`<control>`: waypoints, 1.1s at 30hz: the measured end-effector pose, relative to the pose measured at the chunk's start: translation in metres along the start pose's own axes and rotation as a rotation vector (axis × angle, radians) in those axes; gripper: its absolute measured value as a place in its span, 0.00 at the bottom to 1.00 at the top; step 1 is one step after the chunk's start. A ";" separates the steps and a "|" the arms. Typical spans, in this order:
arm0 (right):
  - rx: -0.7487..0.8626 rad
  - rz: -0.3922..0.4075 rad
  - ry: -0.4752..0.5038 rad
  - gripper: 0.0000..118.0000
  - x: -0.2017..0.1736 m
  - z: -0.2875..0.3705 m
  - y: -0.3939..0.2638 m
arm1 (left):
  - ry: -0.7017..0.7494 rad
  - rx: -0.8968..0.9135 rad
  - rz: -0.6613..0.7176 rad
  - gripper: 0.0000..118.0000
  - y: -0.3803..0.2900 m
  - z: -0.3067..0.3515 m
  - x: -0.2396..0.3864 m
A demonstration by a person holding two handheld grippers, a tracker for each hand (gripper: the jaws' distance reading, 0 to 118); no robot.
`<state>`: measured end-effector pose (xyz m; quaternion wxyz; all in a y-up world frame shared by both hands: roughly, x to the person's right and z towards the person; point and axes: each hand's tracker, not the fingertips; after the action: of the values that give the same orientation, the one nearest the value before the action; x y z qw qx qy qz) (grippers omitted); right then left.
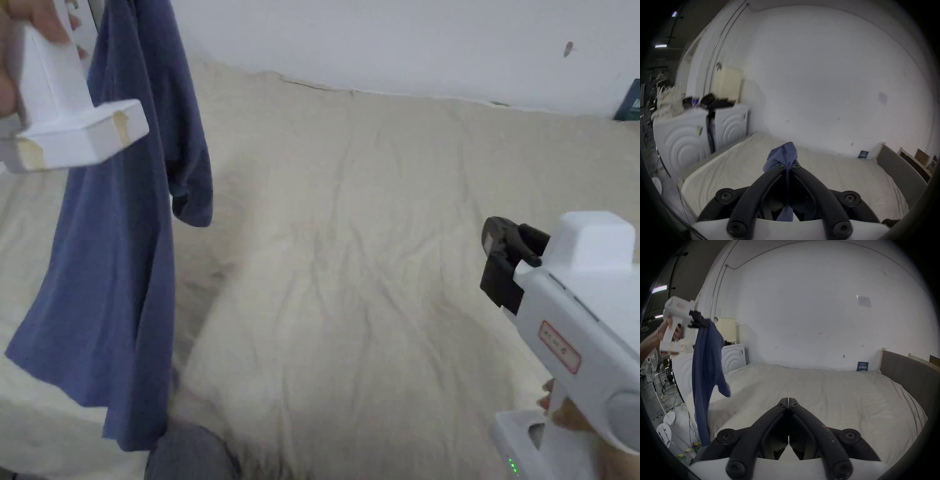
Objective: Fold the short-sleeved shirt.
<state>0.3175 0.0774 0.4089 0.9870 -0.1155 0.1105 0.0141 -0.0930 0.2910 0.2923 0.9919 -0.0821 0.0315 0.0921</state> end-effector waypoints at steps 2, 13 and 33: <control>0.027 0.001 -0.029 0.01 0.009 0.014 0.006 | -0.050 0.047 0.007 0.02 0.030 0.011 0.024; 0.126 -0.043 -0.226 0.01 0.067 0.074 0.021 | -0.249 0.153 -0.054 0.02 0.137 0.007 0.162; 0.008 -0.147 -0.345 0.01 0.121 0.081 -0.033 | -0.370 -0.508 -0.342 0.02 -0.196 -0.177 0.221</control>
<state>0.4542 0.0645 0.4665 0.9902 -0.1150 -0.0692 -0.0387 0.1519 0.1105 0.1319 0.9297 -0.3122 -0.1869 -0.0571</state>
